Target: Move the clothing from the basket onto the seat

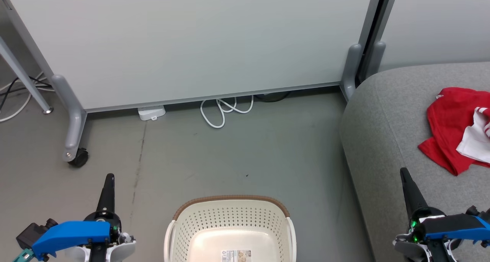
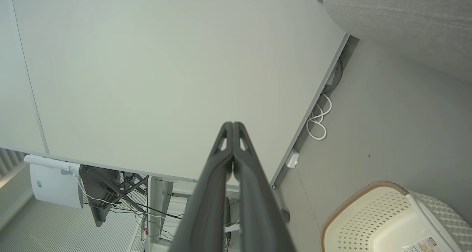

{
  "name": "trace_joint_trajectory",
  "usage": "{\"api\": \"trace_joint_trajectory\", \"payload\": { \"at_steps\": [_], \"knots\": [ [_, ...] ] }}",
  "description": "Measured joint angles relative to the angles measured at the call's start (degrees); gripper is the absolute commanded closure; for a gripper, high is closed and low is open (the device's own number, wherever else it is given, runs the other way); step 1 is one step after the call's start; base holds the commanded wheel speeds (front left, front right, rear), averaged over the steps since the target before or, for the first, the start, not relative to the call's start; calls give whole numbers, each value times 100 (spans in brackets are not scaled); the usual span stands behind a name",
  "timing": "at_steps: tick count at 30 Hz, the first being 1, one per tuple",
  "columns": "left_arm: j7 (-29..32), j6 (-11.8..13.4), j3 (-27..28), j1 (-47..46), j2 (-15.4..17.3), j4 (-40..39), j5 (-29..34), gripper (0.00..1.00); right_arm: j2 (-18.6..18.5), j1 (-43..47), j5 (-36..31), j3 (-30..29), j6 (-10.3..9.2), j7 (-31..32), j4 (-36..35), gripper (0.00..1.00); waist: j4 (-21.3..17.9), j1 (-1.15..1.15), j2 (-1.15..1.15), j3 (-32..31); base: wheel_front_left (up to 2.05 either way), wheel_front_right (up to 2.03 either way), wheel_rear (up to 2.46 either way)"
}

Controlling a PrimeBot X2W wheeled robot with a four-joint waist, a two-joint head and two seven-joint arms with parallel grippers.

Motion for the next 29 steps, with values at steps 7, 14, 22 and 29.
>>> {"api": "trace_joint_trajectory", "payload": {
  "at_steps": [7, 14, 22, 29],
  "knots": [
    [111, 0, 70, -30, -20, -63, -396, 100, -1, -26, 454, -29, 0, 98, -36, 100, -17, 0, 0, -18, 0, 0, 0],
    [191, 0, 115, -47, -30, -104, -658, 100, -1, -52, 761, -43, 0, 172, -65, 100, -28, 0, 0, -30, 0, 0, 0],
    [268, 0, 178, -81, -46, -143, -936, 100, -2, -58, 1095, -64, 0, 247, -94, 100, -42, 0, 0, -44, 0, 0, 0],
    [356, 0, 229, -103, -57, -187, -1196, 100, -3, -64, 1406, -84, 0, 314, -124, 100, -55, 0, 0, -58, 0, 0, 0]
  ]
}}
